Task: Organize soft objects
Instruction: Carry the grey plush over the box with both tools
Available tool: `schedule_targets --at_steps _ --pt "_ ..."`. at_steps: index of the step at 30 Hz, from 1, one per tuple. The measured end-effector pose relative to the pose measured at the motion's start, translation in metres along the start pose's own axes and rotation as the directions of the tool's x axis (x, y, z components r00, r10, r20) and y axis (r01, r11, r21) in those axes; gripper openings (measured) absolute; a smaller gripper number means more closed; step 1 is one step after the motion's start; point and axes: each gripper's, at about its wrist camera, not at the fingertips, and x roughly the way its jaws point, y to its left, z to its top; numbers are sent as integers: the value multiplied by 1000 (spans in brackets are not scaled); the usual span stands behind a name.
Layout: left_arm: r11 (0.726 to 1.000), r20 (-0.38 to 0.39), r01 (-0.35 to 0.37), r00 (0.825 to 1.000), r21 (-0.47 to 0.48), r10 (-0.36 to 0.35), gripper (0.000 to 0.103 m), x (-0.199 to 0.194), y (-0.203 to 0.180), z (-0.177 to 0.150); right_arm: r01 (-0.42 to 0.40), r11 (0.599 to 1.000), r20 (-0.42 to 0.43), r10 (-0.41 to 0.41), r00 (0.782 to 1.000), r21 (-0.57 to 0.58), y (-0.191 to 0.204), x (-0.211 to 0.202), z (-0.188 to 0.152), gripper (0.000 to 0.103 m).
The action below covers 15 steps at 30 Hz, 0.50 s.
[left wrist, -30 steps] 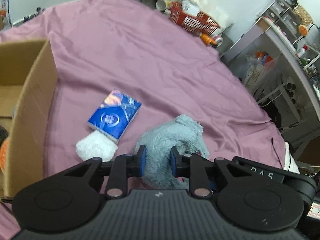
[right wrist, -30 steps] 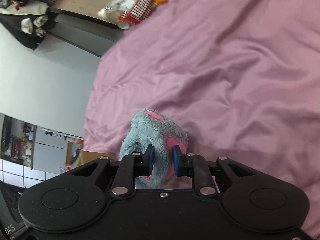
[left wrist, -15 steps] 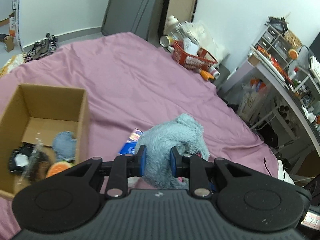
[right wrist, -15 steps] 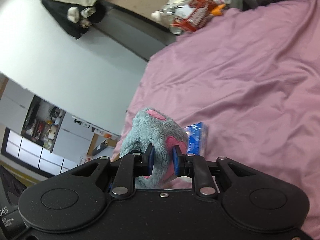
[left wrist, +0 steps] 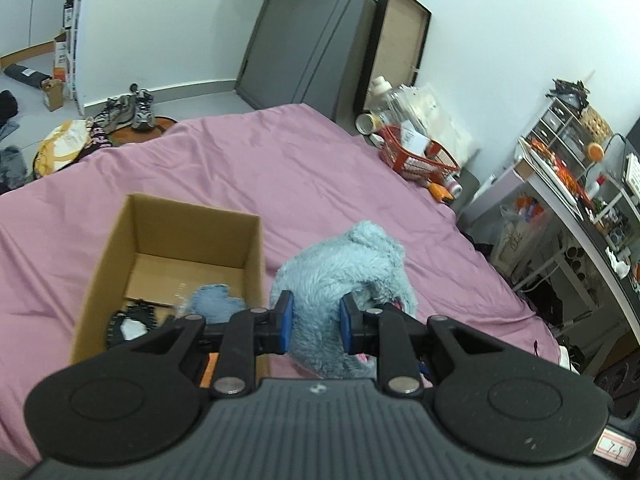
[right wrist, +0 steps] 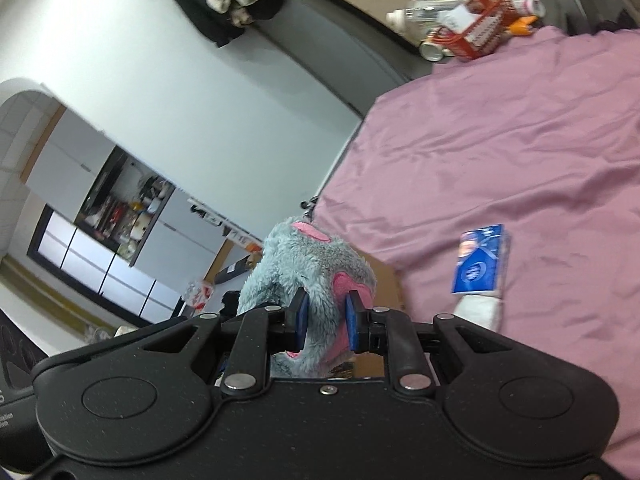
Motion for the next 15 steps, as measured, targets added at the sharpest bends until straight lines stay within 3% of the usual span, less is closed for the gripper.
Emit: schedule_targets --at_steps 15 --pt "998 43 16 999 -58 -13 21 -26 43 16 -20 995 17 22 1000 -97 42 24 -13 19"
